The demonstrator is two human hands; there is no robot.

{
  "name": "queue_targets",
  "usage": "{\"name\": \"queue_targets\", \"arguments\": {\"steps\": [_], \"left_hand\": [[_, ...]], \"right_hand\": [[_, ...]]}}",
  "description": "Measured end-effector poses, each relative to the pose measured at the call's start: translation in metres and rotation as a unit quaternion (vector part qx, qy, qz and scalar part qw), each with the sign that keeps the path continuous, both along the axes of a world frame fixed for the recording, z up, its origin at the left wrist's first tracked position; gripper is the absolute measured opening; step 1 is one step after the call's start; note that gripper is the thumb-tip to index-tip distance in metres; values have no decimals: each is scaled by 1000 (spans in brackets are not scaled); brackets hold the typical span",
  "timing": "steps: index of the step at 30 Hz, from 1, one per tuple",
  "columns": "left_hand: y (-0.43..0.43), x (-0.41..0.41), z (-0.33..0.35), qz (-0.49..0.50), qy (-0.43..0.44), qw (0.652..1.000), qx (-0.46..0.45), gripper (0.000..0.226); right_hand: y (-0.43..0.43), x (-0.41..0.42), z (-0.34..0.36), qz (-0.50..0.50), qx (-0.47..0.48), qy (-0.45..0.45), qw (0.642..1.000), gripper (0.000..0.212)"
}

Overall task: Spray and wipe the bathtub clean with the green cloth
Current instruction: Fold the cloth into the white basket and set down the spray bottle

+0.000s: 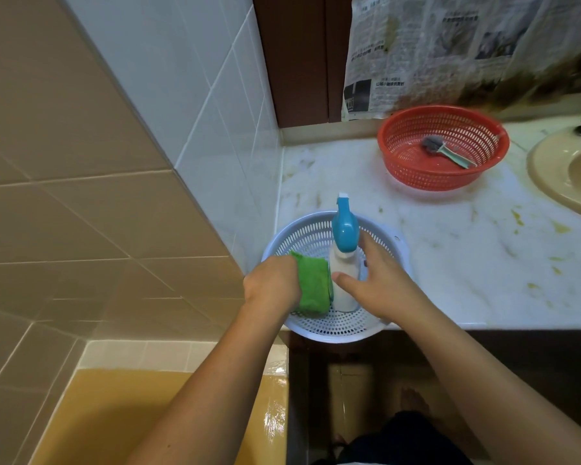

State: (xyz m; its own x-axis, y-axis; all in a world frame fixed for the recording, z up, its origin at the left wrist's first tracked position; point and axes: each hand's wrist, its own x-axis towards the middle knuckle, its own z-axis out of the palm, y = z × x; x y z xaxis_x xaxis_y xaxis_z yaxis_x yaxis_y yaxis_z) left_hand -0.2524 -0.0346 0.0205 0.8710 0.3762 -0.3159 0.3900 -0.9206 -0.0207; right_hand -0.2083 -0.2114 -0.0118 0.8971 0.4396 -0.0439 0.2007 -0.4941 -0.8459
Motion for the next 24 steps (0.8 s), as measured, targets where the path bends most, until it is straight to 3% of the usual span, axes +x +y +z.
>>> {"name": "queue_targets", "arguments": {"steps": [15,24], "left_hand": [[-6,13,-3,13,33,999,15,31],[-3,13,-2,18,6,999,-39,14]], "right_hand": [[3,12,4,27,-28,23,999,44],[0,19,4,56,-41,68,995,57]]}}
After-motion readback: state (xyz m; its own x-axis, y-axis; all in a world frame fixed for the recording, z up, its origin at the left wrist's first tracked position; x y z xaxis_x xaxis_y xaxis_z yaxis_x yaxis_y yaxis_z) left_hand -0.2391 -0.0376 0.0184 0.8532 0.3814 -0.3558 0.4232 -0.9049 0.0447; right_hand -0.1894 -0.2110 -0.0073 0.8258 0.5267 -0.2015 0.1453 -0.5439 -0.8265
